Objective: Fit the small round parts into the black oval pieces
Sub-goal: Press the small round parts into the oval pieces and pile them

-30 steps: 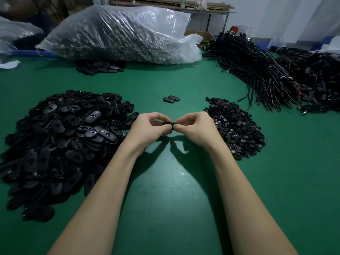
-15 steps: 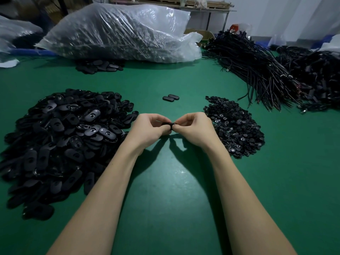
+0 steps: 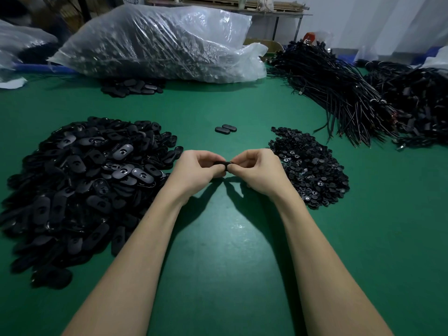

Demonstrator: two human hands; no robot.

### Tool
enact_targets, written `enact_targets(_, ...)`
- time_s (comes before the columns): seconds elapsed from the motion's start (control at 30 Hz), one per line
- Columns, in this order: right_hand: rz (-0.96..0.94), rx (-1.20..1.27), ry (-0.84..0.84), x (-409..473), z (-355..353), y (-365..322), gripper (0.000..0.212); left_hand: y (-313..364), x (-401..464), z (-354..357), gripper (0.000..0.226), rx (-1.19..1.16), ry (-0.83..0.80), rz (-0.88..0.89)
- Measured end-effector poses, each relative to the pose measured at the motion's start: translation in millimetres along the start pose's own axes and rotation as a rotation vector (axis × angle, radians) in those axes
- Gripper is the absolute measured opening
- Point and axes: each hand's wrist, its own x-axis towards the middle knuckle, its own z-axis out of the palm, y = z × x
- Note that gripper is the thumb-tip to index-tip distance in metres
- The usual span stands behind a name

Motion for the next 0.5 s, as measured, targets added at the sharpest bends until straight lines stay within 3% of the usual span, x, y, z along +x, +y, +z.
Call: enact_targets(0.5, -0.020, -0.014, 0.014, 0.1, 5.0, -0.9, 0.019, -0.5, 2.4, -3.7, 0.015, 0.022, -0.038, 0.007)
